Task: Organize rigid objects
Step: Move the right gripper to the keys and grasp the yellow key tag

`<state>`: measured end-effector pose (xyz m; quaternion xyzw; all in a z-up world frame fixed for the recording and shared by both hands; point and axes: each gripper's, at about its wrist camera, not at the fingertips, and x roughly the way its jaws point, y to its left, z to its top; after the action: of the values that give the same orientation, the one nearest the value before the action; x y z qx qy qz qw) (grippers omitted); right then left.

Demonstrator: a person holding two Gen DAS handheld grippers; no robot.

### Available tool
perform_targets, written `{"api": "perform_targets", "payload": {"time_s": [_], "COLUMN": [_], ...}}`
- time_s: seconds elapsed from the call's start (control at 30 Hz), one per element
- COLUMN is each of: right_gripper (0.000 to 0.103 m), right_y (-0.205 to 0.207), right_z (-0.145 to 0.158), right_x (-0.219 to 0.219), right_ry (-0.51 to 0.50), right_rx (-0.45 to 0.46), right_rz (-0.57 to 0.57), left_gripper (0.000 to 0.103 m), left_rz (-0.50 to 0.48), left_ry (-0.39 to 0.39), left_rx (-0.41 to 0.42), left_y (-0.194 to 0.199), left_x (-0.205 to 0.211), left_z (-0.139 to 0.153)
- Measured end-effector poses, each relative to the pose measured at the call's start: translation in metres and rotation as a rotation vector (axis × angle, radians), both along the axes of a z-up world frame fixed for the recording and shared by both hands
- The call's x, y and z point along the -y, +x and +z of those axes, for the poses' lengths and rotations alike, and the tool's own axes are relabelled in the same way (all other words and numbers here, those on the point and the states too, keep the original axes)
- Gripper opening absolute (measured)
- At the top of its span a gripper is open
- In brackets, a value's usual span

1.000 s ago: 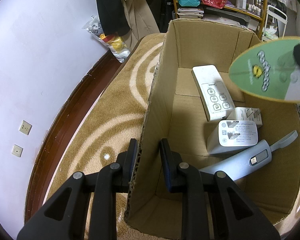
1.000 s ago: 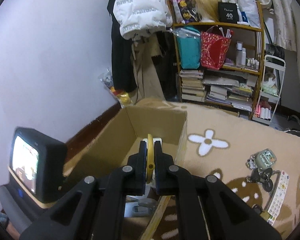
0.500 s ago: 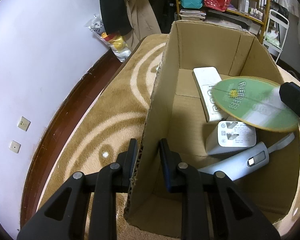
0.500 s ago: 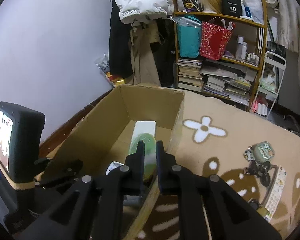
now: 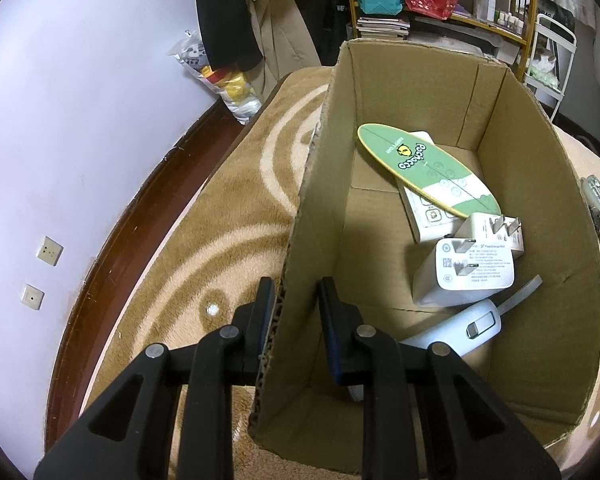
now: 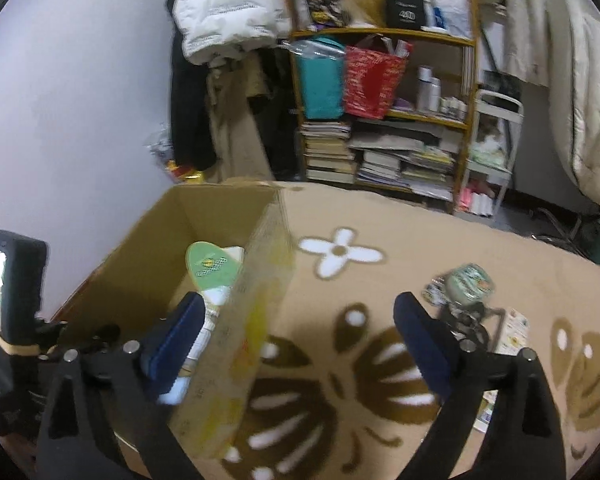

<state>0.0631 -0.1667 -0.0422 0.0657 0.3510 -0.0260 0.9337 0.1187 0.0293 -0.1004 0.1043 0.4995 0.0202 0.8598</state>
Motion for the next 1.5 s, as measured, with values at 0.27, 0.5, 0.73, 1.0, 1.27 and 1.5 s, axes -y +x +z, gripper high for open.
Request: {"api": "perform_targets", "payload": {"time_s": [0.27, 0.5, 0.73, 1.0, 1.27, 1.5], "right_gripper": [0.101, 0.101, 0.101, 0.101, 0.101, 0.094], "right_y": [-0.012, -0.023, -0.029, -0.037, -0.044, -0.042], "right_z": [-0.018, -0.036, -0.048, -0.057, -0.061, -0.073], "right_x": [0.031, 0.041, 0.048, 0.068, 0.091, 0.094], "right_ry": [0.028, -0.01, -0.005, 0.02, 0.065, 0.122], "right_rx": [-0.072, -0.121, -0.155, -0.167, -0.16, -0.205], "right_rz": [-0.129, -0.194, -0.239, -0.314, -0.369, -0.366], "left_gripper": [0.022, 0.022, 0.022, 0.022, 0.022, 0.022], "left_rz": [-0.004, -0.003, -0.004, -0.006, -0.007, -0.007], "left_ry": [0.009, 0.011, 0.011, 0.016, 0.018, 0.019], "left_rx": [-0.001, -0.001, -0.001, 0.0, 0.001, 0.001], "left_y": [0.001, 0.001, 0.001, 0.001, 0.0, 0.0], "left_x": [0.001, 0.001, 0.001, 0.001, 0.001, 0.001], "left_z": [0.002, 0.002, 0.002, 0.002, 0.002, 0.002]}}
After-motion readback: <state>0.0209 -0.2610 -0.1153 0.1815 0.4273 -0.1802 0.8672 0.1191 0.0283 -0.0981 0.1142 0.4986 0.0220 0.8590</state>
